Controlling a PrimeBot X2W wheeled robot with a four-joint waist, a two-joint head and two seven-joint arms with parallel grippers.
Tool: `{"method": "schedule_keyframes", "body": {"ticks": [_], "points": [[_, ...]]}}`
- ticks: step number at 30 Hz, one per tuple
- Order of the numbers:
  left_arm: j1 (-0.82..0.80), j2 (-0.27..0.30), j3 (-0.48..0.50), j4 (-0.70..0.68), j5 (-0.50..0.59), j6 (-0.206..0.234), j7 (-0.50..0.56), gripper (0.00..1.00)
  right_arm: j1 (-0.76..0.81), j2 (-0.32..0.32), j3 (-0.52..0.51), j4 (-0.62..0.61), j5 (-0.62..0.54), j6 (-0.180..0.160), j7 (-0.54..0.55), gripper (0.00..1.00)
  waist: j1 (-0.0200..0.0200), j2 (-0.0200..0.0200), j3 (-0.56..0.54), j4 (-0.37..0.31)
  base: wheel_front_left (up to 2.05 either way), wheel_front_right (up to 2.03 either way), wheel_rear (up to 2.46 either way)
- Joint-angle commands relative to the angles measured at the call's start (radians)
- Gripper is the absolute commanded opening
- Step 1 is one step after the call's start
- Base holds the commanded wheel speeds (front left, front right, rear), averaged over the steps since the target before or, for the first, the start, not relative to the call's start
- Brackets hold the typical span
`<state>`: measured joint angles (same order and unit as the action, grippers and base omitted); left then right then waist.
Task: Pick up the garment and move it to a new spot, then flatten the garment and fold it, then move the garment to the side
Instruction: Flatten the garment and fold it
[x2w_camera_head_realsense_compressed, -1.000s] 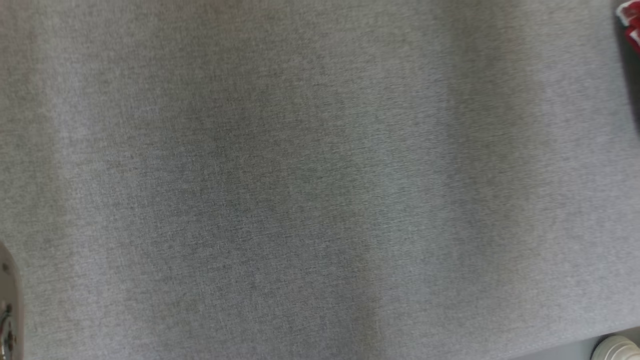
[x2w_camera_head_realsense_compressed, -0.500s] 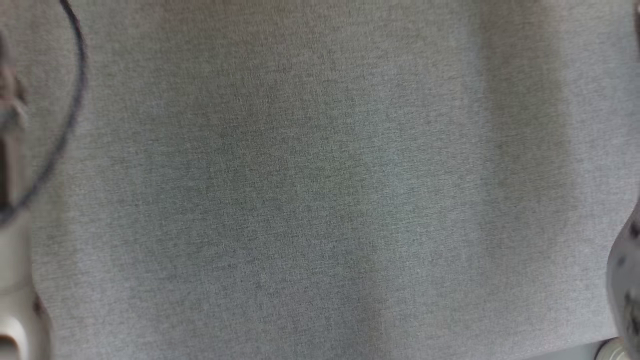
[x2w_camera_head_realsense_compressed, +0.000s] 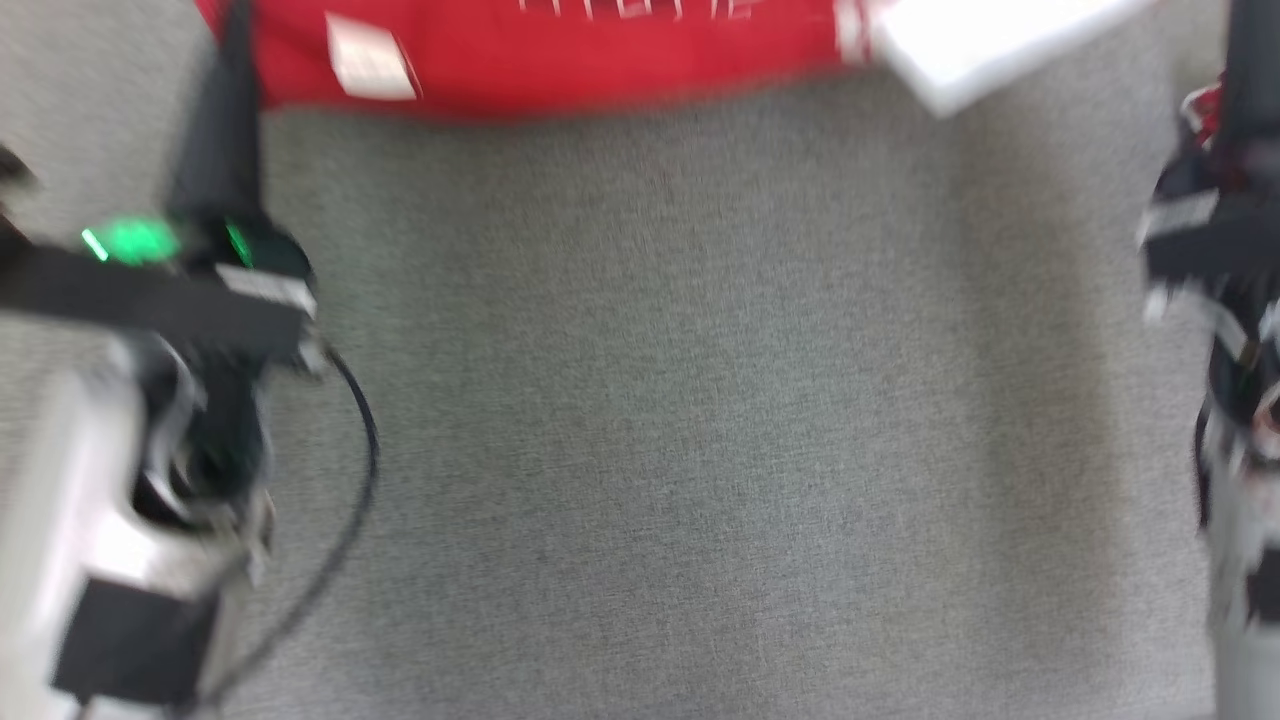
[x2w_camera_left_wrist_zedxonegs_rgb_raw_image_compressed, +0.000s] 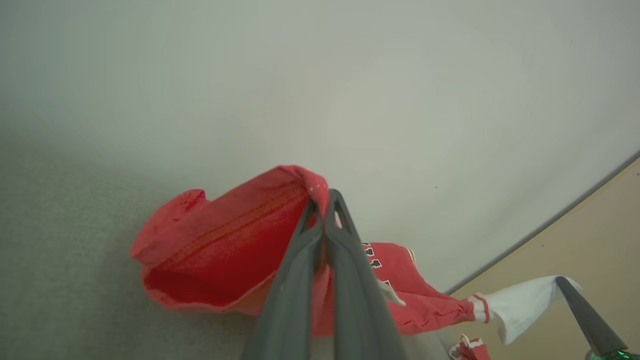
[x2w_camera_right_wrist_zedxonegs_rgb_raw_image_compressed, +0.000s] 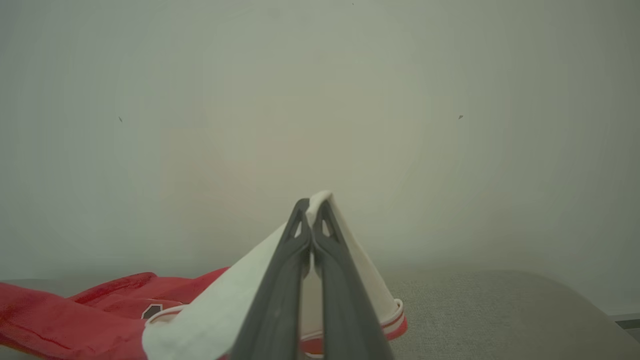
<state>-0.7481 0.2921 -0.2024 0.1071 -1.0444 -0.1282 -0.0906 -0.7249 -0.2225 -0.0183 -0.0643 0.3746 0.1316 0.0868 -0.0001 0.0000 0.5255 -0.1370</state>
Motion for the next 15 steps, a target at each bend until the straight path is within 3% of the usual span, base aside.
{"method": "schedule_keyframes", "body": {"ticks": [1,15], "points": [[0.071,-0.006,-0.015,-0.013,-0.013,-0.002,0.004,0.00,0.070,0.022,-0.008,-0.048,0.001,-0.002,0.043,0.00,0.0001,0.0000,-0.089,0.027,0.00,0.00,0.00],[0.402,-0.083,-0.065,0.064,-0.015,0.003,-0.110,0.00,0.472,0.140,-0.161,-0.094,-0.026,-0.002,0.130,0.00,0.0001,0.0000,-0.274,0.051,0.00,0.00,0.00]]}}
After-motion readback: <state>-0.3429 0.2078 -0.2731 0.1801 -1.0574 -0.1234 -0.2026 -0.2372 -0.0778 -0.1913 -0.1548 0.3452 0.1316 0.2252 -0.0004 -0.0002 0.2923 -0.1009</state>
